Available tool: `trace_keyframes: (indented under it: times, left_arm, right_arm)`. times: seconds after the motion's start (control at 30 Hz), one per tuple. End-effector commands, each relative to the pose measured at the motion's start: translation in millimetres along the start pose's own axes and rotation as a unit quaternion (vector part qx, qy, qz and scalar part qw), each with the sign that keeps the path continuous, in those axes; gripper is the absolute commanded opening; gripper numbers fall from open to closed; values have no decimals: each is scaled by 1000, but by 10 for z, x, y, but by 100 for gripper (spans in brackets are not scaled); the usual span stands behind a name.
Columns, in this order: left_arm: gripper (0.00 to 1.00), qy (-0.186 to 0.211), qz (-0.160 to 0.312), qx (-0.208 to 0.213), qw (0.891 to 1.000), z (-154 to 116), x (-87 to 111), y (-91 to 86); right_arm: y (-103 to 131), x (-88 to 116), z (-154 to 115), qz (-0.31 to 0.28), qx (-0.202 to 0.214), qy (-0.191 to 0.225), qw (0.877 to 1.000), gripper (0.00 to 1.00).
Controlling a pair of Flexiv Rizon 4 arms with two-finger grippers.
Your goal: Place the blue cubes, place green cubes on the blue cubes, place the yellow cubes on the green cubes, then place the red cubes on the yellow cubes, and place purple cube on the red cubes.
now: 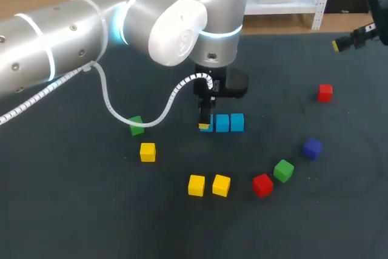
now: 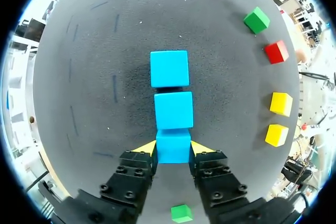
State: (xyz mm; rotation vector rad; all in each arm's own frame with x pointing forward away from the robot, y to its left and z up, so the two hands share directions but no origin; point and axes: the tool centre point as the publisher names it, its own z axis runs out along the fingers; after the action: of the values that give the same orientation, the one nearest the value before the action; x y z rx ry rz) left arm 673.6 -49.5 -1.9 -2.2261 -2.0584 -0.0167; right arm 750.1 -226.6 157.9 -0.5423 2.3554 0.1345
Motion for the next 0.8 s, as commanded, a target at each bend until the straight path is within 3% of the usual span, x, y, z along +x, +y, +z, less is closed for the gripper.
trace_keyframes:
  times: [0.03,0.8]
  left_arm:
    - [0,4,-1,2,1000,10,-19,25]
    - [0,4,-23,3,1000,16,-20,49]
  right_arm:
    - [17,17,10,1,5,-4,1000,100]
    - [17,17,10,1,5,-4,1000,100]
